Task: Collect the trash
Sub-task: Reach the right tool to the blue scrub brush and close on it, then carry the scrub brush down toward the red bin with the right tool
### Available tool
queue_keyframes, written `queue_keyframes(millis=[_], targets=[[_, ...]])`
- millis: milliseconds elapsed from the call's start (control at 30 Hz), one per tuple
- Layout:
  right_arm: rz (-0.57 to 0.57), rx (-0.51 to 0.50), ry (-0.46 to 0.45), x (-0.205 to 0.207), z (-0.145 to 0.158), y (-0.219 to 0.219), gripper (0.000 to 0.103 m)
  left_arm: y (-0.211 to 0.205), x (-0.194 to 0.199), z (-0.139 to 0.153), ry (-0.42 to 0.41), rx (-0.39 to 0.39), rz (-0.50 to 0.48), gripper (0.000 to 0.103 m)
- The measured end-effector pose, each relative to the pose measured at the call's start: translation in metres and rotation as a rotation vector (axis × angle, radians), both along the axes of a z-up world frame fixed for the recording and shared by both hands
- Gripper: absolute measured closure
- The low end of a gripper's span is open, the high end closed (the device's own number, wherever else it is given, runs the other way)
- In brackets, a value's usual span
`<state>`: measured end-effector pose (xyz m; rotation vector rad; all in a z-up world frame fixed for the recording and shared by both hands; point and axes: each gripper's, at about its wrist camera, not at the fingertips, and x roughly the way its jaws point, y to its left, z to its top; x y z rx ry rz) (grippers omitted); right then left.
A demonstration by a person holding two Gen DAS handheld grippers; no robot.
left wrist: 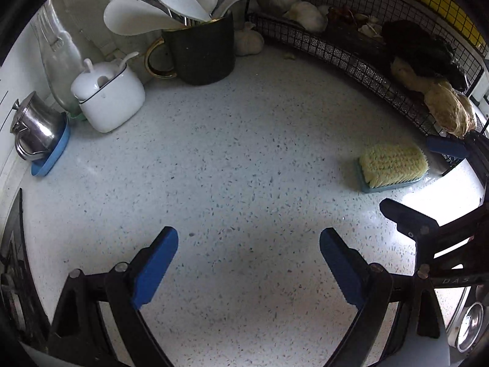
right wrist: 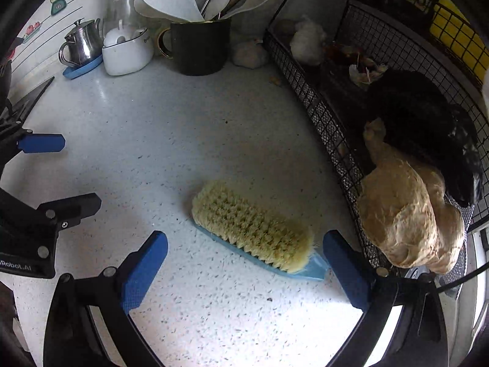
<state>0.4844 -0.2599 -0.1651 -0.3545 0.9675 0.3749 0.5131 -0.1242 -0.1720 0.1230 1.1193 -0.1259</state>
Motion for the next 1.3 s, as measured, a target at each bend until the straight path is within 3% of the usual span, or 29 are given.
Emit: queue_keyframes(millis=[267, 633, 700, 733, 800, 867, 1033, 1300], targets=[[0.032, -0.054, -0.049, -0.005, -0.006, 0.003, 0.001, -0.002, 0.007, -0.008, 0.014, 0.001, 0.002, 0.01], [0.081, -0.021, 0.003, -0.001, -0.003, 0.017, 0.007, 0.006, 0.003, -0.007, 0.018, -0.01, 0.019, 0.01], [0.077, 0.003, 0.039, 0.009, -0.008, 0.016, 0.017, 0.007, 0.001, -0.007, 0.023, 0.0, 0.021, 0.01], [0.072, 0.004, 0.063, 0.011, -0.01, 0.016, 0.034, 0.008, -0.002, -0.007, 0.025, 0.005, 0.02, 0.01], [0.07, 0.028, 0.083, 0.009, -0.01, 0.018, 0.047, 0.01, -0.004, -0.007, 0.027, -0.006, 0.018, 0.01], [0.072, 0.042, 0.087, 0.006, -0.01, 0.021, 0.055, 0.013, -0.009, -0.006, 0.026, -0.017, 0.022, 0.01], [0.083, 0.077, 0.089, -0.001, -0.006, 0.024, 0.065, 0.018, -0.018, -0.003, 0.027, -0.03, 0.027, 0.01], [0.056, 0.099, 0.099, -0.04, -0.005, 0.03, 0.066, 0.033, -0.051, 0.005, 0.033, -0.047, 0.013, 0.01]])
